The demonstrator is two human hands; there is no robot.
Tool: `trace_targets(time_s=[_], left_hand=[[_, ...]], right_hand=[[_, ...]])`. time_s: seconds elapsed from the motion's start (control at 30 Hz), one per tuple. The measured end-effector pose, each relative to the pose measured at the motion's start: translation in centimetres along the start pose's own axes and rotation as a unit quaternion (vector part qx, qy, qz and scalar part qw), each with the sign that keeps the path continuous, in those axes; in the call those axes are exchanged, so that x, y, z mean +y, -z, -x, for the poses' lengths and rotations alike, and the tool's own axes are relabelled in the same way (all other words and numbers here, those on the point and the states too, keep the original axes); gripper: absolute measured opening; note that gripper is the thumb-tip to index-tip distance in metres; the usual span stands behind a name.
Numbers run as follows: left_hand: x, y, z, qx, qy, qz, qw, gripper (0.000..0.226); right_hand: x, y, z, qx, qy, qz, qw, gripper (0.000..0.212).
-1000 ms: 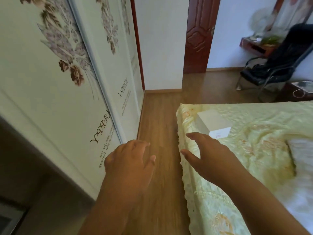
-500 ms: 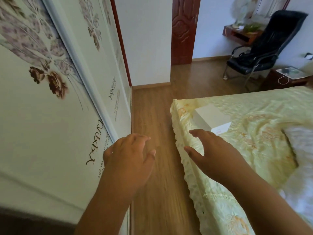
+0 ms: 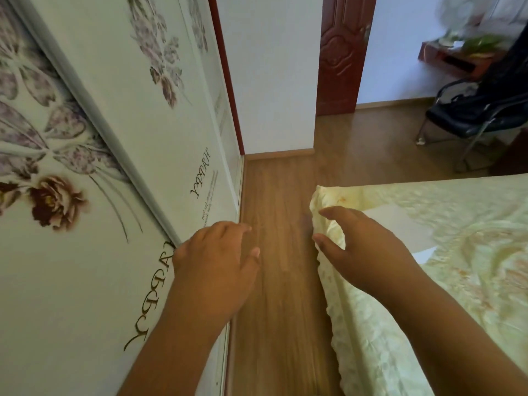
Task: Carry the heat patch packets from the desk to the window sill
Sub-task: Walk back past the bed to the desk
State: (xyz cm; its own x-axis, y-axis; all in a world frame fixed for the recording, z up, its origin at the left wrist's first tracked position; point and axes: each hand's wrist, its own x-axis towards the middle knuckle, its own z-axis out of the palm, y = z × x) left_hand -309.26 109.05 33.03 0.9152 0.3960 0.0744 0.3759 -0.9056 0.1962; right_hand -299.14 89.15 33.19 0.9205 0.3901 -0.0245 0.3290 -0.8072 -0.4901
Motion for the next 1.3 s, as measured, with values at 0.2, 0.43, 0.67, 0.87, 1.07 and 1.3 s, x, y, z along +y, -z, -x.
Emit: trace_targets(time_s=[0.2,0.43,0.67,0.87,1.07,1.3], left_hand=[[1.8,-1.6,-5.7,-0.006,0.027,0.005,1.0,0.044],[2.9,-3.5,-12.5,-0.028,0.023,0.027,0.999,0.044],[2.8,-5.4,-21.1,-0.046,-0.015,0.043,0.998,0.044],[1.7,-5.4,-31.3,-0.037,-0.062,0.068,0.995,0.043],[0.7,-4.5,-40.7,-0.039,-0.112,0.084,0.989,0.041],[0.1,-4.8,-48.1,-0.049,-0.135,0.099,0.985,0.039]], right_hand=[[1.5,1.3,-7.3,-0.016,0.019,0.0,1.0,0.055],[3.6,1.5,-13.0,-0.037,0.007,0.021,0.999,0.056],[4.0,0.6,-20.3,-0.032,-0.034,0.025,0.999,0.057],[2.4,0.7,-28.8,-0.004,-0.081,0.033,0.996,0.06],[0.1,0.5,-35.8,0.028,-0.11,0.025,0.993,0.057],[-0.7,-0.3,-41.8,0.027,-0.135,0.028,0.99,0.059]])
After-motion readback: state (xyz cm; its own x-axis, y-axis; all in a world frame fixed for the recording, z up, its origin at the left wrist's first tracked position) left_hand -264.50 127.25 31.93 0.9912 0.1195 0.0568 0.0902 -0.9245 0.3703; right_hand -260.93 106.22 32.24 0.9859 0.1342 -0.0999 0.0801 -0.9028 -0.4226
